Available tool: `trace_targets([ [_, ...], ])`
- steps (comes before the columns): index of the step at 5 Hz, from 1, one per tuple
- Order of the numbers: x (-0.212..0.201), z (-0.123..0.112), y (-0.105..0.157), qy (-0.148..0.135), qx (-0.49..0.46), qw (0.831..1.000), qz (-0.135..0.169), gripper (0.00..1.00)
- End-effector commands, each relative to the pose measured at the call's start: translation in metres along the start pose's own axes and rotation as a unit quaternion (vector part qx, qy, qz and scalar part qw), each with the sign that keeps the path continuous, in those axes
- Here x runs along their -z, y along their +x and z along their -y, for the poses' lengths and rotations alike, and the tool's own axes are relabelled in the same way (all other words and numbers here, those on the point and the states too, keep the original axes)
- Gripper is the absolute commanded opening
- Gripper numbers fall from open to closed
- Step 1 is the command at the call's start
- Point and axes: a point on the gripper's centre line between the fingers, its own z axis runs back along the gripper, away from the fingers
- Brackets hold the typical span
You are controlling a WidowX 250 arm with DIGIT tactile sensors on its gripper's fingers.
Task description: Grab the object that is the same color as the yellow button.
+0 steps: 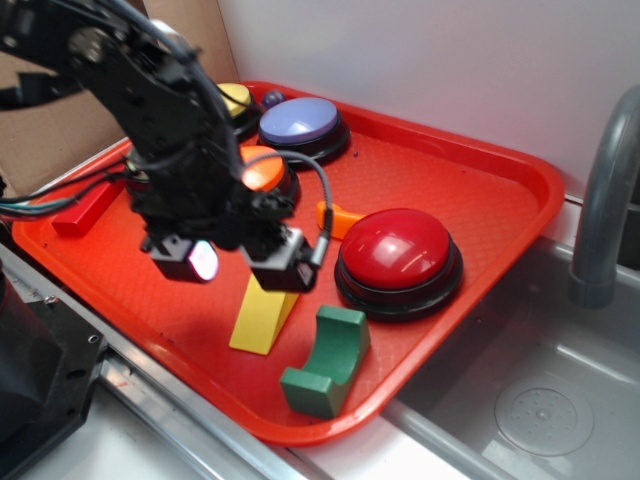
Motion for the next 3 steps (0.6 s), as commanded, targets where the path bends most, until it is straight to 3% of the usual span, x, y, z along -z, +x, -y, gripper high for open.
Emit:
trace_targets([
  [1, 0.0262, 0.0019, 0.0052, 0.001, 0.000, 1.000, 0.001, 1.00],
  [2, 0.0288, 0.0004, 0.0080, 0.001, -0.009, 1.000, 0.001, 1.00],
  [3, 0.0265, -0.0026, 0.0077, -0.011, -0.011, 1.000, 0.009, 0.05],
])
